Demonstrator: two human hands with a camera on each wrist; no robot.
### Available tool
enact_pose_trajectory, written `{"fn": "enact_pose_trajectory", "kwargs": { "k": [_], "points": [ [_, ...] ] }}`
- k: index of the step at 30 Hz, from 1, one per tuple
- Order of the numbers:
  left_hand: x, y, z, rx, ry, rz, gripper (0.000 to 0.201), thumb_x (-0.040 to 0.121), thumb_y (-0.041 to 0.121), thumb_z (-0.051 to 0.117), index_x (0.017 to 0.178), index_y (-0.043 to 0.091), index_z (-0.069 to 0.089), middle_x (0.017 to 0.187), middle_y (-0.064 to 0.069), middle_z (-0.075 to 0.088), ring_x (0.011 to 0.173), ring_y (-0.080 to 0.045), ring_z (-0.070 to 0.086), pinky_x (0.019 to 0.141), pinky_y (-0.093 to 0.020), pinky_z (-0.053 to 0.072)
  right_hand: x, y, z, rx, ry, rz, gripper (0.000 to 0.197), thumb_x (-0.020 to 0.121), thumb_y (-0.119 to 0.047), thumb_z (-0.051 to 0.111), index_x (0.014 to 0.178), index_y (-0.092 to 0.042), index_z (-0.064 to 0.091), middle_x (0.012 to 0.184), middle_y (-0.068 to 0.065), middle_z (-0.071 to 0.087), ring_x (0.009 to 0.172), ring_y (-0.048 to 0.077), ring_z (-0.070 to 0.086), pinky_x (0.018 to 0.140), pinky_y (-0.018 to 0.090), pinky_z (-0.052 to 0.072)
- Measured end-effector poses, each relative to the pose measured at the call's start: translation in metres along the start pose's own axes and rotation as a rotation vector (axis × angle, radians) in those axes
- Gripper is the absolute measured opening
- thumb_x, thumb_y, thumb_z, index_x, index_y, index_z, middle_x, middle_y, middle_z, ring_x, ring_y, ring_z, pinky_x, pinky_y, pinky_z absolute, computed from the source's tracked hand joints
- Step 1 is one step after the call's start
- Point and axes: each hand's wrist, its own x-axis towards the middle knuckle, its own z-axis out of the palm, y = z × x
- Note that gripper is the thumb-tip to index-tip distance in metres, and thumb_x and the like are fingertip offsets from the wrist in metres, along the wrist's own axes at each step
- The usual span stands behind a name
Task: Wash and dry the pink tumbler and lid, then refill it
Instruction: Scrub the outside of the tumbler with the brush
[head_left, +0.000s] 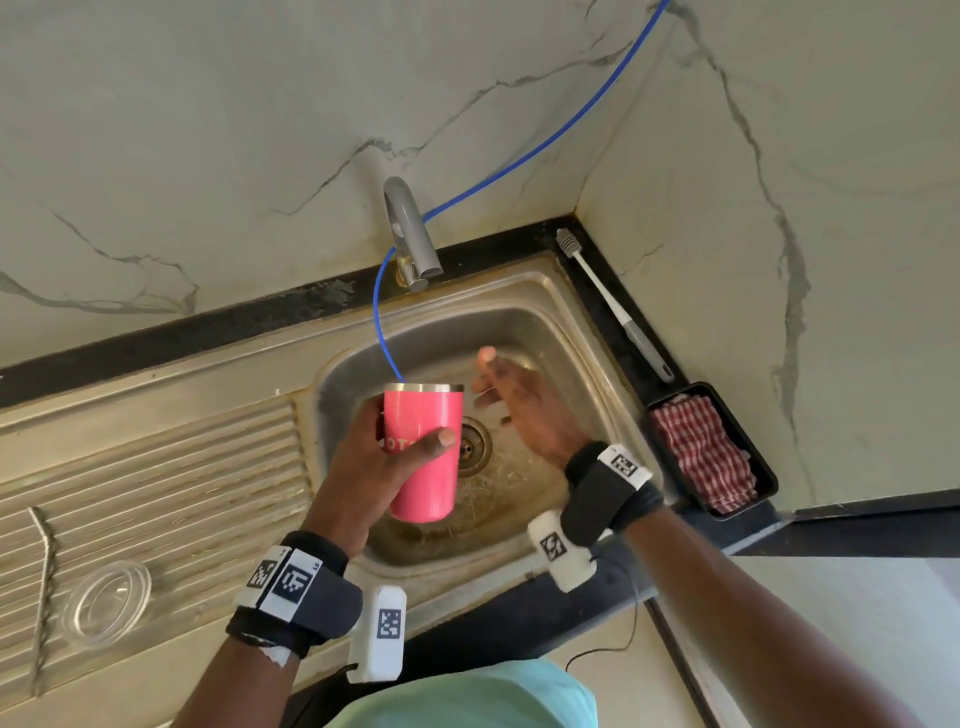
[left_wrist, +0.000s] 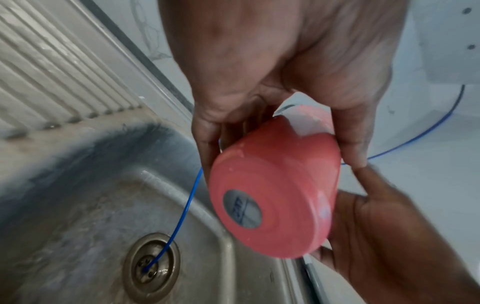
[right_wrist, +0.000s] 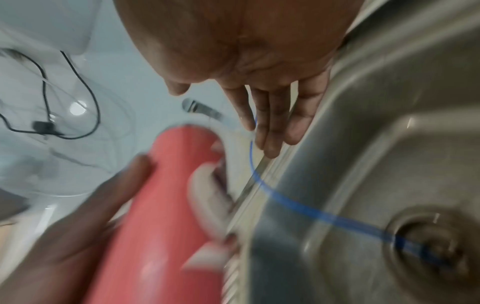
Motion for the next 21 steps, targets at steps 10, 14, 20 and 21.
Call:
{"fn": "enact_pose_trajectory", "kwargs": {
  "k": [10, 14, 20, 21],
  "points": [
    [-0.013, -0.004, -0.017, -0.116, 0.097, -0.043, 0.077, 0.063, 0.054, 0.089, 0.131, 0.027, 0.064, 0.117, -0.002, 0.079, 0.104, -0.023, 0.078, 0.081, -0.043, 0.063, 0.099, 0.082, -0.147, -0.921, 0.472, 0.326, 0.039, 0.100, -0.021, 0.055, 0.132, 0.001, 0.053, 0.135, 0.027, 0.046, 0.126, 0.046, 0.047, 0.098, 0.053, 0.046],
    [-0.015, 0.000, -0.020, -0.137, 0.115, -0.056, 0.070, 0.068, 0.048, 0.090, 0.130, 0.027, 0.064, 0.116, 0.000, 0.079, 0.103, -0.021, 0.078, 0.079, -0.040, 0.063, 0.110, 0.093, -0.160, -0.953, 0.404, 0.355, 0.035, 0.097, -0.018, 0.062, 0.124, 0.004, 0.058, 0.127, 0.031, 0.056, 0.120, 0.048, 0.055, 0.098, 0.050, 0.051],
    [-0.015, 0.000, -0.026, -0.180, 0.149, -0.084, 0.061, 0.075, 0.044, 0.083, 0.130, 0.029, 0.063, 0.117, 0.004, 0.078, 0.104, -0.018, 0.077, 0.080, -0.042, 0.061, 0.114, 0.090, -0.161, -0.921, 0.345, 0.338, 0.033, 0.096, -0.026, 0.060, 0.115, 0.001, 0.061, 0.120, 0.029, 0.061, 0.110, 0.047, 0.061, 0.092, 0.047, 0.054],
    [-0.015, 0.000, -0.027, -0.206, 0.165, -0.094, 0.061, 0.075, 0.044, 0.083, 0.131, 0.029, 0.063, 0.117, 0.004, 0.078, 0.105, -0.019, 0.077, 0.080, -0.044, 0.062, 0.112, 0.087, -0.159, -0.891, 0.351, 0.326, 0.033, 0.097, -0.029, 0.057, 0.112, 0.000, 0.061, 0.117, 0.029, 0.063, 0.106, 0.046, 0.063, 0.089, 0.046, 0.053]
  ]
}}
